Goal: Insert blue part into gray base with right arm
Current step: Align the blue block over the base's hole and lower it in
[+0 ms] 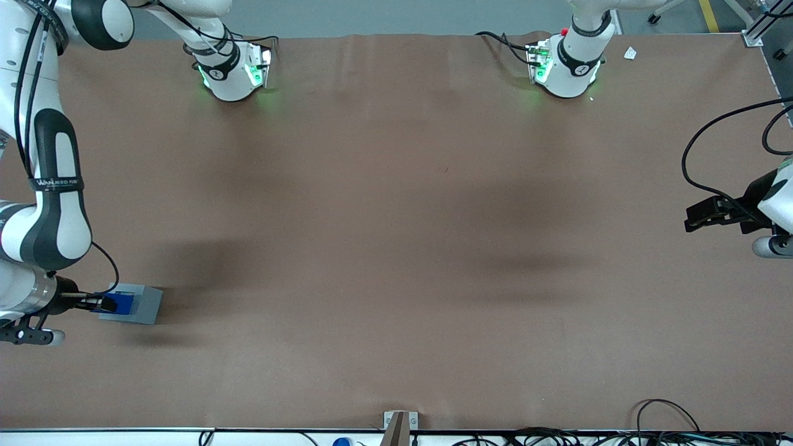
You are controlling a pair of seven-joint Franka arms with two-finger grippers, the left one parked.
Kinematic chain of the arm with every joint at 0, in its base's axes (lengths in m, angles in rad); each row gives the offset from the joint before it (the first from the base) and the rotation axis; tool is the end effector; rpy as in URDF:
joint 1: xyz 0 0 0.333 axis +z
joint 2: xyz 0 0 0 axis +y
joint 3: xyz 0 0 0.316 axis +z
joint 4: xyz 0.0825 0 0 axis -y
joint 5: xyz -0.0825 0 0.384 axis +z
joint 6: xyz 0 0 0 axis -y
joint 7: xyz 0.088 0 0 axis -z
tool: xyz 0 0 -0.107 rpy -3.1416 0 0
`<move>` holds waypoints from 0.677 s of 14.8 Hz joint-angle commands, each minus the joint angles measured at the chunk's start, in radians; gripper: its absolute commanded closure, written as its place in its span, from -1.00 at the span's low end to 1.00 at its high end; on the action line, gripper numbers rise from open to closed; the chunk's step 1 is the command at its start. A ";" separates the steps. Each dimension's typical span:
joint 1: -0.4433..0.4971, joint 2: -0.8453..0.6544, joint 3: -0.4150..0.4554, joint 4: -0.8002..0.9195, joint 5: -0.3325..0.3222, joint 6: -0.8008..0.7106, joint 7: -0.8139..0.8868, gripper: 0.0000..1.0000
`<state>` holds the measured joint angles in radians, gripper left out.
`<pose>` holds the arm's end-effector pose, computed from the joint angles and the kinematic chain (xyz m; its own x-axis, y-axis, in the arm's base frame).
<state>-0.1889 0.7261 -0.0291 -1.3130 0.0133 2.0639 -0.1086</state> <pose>0.7257 -0.1549 0.3102 0.9939 -0.1076 0.0241 -0.1079 -0.9941 0.0101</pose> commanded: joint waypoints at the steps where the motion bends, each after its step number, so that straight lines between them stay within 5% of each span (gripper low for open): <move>1: -0.006 0.004 0.006 0.009 -0.003 -0.025 -0.010 0.99; 10: -0.012 0.004 0.005 0.018 -0.004 -0.044 -0.011 0.99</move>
<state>-0.1927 0.7262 -0.0313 -1.3076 0.0131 2.0328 -0.1092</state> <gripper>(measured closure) 0.493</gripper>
